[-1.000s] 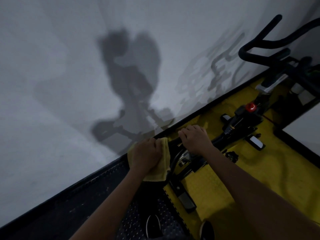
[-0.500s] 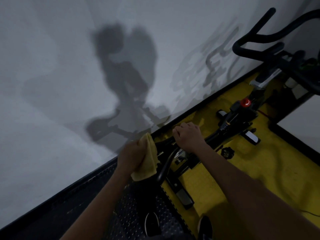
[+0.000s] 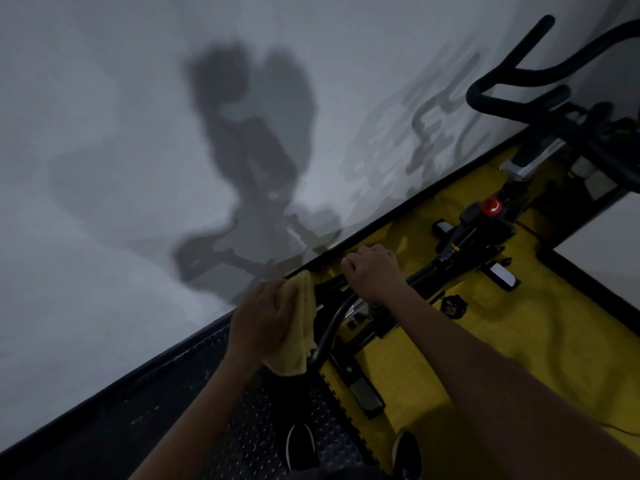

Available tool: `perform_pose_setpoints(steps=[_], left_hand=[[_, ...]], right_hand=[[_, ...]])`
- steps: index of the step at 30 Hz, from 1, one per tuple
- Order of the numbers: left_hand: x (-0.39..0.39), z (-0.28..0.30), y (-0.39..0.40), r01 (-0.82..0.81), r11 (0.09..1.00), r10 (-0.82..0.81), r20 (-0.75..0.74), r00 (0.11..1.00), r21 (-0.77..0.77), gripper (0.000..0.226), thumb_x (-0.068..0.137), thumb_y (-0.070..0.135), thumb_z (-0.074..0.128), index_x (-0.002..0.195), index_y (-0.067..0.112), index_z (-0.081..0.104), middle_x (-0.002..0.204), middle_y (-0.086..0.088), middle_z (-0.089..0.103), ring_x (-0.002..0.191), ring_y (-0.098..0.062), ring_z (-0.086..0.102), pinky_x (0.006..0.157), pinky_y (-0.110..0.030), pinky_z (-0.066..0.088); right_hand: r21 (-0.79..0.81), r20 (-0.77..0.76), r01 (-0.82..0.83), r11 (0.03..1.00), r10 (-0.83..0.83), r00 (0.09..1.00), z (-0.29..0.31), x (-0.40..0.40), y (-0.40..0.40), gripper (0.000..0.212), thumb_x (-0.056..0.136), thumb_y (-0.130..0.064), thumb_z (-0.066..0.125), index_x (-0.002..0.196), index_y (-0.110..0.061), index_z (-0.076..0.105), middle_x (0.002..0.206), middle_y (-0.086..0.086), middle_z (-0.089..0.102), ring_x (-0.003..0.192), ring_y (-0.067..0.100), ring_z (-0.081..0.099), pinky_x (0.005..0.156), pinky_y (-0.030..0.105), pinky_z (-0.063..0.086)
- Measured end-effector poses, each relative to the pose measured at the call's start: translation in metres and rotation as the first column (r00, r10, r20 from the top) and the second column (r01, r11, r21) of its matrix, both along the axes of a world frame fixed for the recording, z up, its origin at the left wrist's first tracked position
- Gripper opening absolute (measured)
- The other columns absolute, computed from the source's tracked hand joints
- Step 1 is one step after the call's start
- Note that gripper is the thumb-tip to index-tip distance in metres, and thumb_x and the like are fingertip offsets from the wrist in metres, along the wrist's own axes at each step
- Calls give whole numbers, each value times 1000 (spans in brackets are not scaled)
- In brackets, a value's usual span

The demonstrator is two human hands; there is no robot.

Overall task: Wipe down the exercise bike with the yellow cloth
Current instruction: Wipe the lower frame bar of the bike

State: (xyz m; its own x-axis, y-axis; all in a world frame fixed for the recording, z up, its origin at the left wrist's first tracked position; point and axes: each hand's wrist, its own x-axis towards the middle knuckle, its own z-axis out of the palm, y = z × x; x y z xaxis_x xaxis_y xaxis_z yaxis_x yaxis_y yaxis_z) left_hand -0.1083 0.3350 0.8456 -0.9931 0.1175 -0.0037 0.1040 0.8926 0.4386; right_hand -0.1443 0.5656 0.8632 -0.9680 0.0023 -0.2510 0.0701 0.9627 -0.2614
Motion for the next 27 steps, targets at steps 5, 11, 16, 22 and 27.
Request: perform_pose_setpoints(steps=[5, 11, 16, 22, 27], left_hand=[[-51, 8, 44, -114, 971, 179, 320, 930, -211, 46, 98, 42, 33, 92, 13, 69, 97, -11, 70, 70, -21, 56, 66, -30, 36], [-1, 21, 58, 88, 991, -100, -125, 987, -99, 41, 104, 44, 37, 92, 19, 67, 83, 3, 65, 80, -21, 63, 69, -31, 43], [-9, 7, 7, 15, 998, -16, -18, 1000, -53, 44, 103, 51, 33, 106, 24, 68, 104, 4, 68, 89, -18, 61, 69, -28, 41], [-52, 11, 61, -103, 973, 159, 278, 947, -207, 45, 94, 41, 32, 84, 13, 66, 89, -6, 68, 70, -21, 56, 62, -31, 38], [8, 19, 42, 140, 981, -166, -207, 964, -137, 33, 104, 42, 40, 105, 24, 67, 96, 5, 69, 87, -17, 61, 77, -30, 43]], right_hand=[[7, 9, 37, 999, -37, 999, 9, 1, -2, 39, 108, -34, 27, 115, -14, 60, 116, 11, 57, 116, 35, 47, 100, 47, 39], [8, 20, 18, 1000, -18, 1000, 10, 1, -1, 41, 108, -35, 25, 114, -14, 60, 117, 11, 57, 116, 34, 47, 100, 45, 38], [18, 13, -2, 1000, 2, 1000, 5, -1, -1, 44, 107, -38, 24, 113, -15, 62, 116, 10, 59, 115, 33, 47, 100, 46, 38], [-13, 18, 20, 1000, -19, 1000, 6, -1, 2, 44, 107, -39, 25, 112, -15, 62, 117, 10, 59, 116, 33, 47, 99, 46, 36], [-42, 13, 25, 999, -24, 1000, 3, 0, 2, 36, 107, -39, 25, 94, -21, 54, 105, 6, 56, 115, 32, 47, 98, 44, 34]])
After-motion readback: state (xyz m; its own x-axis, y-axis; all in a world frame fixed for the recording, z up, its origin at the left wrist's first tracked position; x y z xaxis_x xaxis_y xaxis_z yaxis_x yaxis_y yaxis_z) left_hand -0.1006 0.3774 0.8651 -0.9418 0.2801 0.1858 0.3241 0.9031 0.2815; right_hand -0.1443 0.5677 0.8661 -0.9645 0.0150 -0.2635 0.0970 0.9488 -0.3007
